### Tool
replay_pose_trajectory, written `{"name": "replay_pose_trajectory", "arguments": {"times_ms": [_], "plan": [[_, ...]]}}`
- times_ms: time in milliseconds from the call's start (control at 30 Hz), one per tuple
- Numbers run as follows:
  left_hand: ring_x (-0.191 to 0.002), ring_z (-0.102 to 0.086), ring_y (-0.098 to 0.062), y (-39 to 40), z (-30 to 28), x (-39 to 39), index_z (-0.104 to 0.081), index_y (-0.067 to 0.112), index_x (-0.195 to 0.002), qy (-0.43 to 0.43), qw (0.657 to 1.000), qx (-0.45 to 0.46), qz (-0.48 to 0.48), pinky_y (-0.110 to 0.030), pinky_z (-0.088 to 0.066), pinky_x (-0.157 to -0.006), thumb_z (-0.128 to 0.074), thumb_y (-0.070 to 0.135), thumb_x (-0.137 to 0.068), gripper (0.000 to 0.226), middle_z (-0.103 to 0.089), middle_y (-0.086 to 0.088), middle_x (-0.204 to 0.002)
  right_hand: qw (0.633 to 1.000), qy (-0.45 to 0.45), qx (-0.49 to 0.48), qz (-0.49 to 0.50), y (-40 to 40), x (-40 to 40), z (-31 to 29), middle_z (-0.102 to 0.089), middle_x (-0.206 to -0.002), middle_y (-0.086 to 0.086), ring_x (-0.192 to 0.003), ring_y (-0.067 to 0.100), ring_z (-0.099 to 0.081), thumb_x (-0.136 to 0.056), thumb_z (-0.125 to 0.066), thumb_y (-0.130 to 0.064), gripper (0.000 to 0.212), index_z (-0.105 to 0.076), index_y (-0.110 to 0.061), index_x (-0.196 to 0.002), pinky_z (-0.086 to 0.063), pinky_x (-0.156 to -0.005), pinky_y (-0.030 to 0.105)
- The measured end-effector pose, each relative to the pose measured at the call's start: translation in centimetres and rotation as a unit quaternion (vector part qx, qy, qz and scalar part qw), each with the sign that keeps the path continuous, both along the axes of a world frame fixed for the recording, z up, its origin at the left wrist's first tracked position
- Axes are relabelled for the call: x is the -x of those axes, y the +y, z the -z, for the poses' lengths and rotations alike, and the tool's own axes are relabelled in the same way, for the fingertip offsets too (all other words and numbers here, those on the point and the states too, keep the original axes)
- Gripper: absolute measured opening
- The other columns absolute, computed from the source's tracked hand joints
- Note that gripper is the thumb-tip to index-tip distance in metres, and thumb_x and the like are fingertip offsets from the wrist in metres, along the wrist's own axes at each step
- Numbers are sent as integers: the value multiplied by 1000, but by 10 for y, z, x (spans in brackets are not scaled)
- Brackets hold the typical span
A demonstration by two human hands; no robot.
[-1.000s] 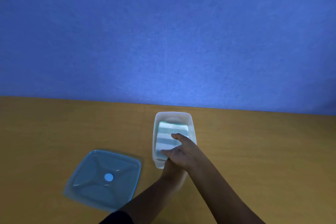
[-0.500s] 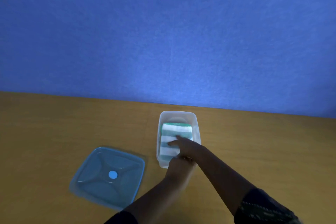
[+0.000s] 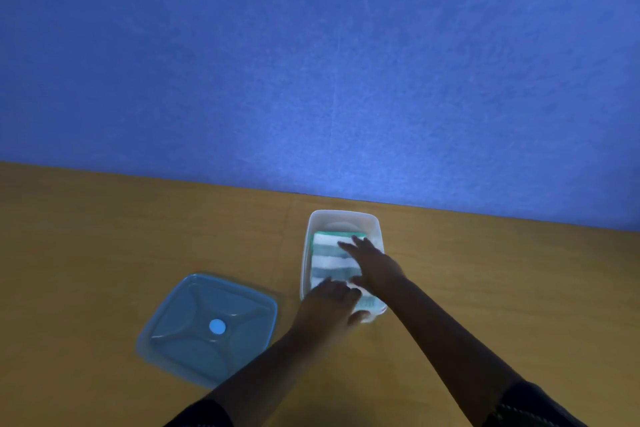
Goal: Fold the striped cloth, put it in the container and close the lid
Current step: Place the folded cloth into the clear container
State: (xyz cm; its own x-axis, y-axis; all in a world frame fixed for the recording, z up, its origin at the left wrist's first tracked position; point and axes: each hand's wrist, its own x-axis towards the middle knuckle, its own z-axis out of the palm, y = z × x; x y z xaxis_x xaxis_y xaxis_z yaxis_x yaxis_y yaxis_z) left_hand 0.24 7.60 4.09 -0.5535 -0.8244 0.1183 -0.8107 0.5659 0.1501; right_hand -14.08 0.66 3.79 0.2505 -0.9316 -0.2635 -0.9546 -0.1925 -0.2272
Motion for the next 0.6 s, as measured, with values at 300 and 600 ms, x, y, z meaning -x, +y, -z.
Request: {"name": "replay_pose_trajectory", "arguments": {"times_ms": [300,600], "plan": [[-136,-30,-38,-12,48,-66,-30,-5,-137,153,892,-105,-412,-48,-27,-112,-56,28,-87,65,-36,-24,-144,984,-99,95,112,33,31,-2,-21,-156,-3,-145,16,-14,-92,-53,-22,58,-28,-29,-143,-36,-108,37],[-143,0,-40,-2,70,-57,5,-2,-145,118,860,-190,-458,-45,-8,-117,-48,40,-91,86,4,-30,-153,983,-108,96,117,46,28,5,-23,-156,-3,-146,15,-11,-94,-50,-23,47,-37,-27,-139,-33,-110,37]]}}
